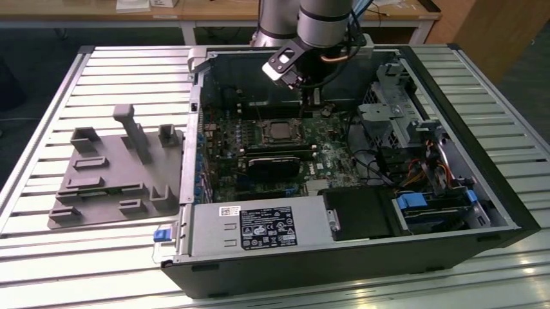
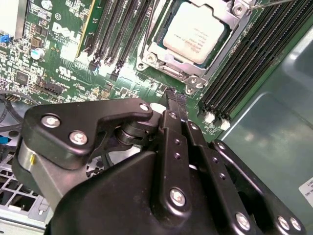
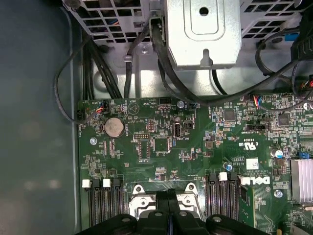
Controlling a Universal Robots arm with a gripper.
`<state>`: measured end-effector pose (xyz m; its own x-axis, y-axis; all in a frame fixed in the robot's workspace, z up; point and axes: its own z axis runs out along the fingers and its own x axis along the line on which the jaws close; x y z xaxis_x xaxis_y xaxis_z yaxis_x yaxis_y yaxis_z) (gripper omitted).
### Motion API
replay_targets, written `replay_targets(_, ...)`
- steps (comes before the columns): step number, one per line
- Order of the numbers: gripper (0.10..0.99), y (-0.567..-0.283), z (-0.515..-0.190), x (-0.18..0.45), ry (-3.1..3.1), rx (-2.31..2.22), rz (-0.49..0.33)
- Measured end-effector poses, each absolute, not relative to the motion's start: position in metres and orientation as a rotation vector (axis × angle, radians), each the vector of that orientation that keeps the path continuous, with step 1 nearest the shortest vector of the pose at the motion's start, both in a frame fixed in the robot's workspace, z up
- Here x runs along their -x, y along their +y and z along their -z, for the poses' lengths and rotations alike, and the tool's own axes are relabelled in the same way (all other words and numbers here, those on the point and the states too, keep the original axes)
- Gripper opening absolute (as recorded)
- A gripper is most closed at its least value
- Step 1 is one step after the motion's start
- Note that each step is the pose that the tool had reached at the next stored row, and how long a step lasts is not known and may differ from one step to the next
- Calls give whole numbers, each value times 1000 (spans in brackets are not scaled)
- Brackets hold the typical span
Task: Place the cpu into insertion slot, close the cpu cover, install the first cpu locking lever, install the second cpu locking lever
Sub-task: 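Close the cpu cover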
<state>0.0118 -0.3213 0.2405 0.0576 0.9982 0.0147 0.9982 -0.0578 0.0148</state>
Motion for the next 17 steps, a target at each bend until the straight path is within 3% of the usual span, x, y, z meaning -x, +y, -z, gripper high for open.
replay_targets(6, 102, -321, -239, -2, 2139, -2265, -73)
replay_targets(17, 102, -321, -236, 15, 2133, -2269, -75)
